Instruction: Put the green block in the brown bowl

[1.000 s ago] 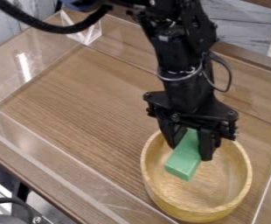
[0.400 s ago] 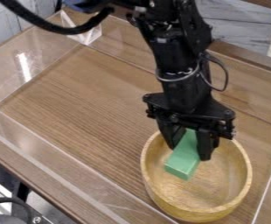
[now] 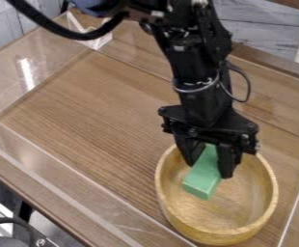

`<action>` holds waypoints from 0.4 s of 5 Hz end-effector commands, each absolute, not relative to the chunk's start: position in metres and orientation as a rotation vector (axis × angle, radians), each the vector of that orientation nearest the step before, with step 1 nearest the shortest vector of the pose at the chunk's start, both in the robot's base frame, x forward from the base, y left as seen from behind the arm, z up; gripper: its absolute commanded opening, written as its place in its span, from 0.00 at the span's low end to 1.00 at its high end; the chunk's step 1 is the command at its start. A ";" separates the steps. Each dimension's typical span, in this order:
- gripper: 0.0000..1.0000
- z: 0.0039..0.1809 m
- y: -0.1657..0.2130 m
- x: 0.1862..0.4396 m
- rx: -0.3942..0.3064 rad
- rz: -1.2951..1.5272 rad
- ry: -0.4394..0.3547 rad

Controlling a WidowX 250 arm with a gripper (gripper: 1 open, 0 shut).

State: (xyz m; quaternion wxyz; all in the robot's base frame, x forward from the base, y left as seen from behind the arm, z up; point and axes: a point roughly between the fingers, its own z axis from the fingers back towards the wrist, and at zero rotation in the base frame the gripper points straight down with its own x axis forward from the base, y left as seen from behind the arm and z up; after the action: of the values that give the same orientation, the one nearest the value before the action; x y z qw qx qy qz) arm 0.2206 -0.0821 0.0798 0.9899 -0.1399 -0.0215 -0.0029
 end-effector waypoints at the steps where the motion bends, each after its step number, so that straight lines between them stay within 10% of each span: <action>1: 0.00 0.090 -0.091 0.232 -0.297 -0.033 -0.094; 2: 0.00 0.088 -0.095 0.235 -0.302 -0.042 -0.091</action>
State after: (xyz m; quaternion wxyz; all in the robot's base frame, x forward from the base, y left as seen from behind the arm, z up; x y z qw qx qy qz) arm 0.2237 -0.0921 0.0747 0.9893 -0.1446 -0.0172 -0.0115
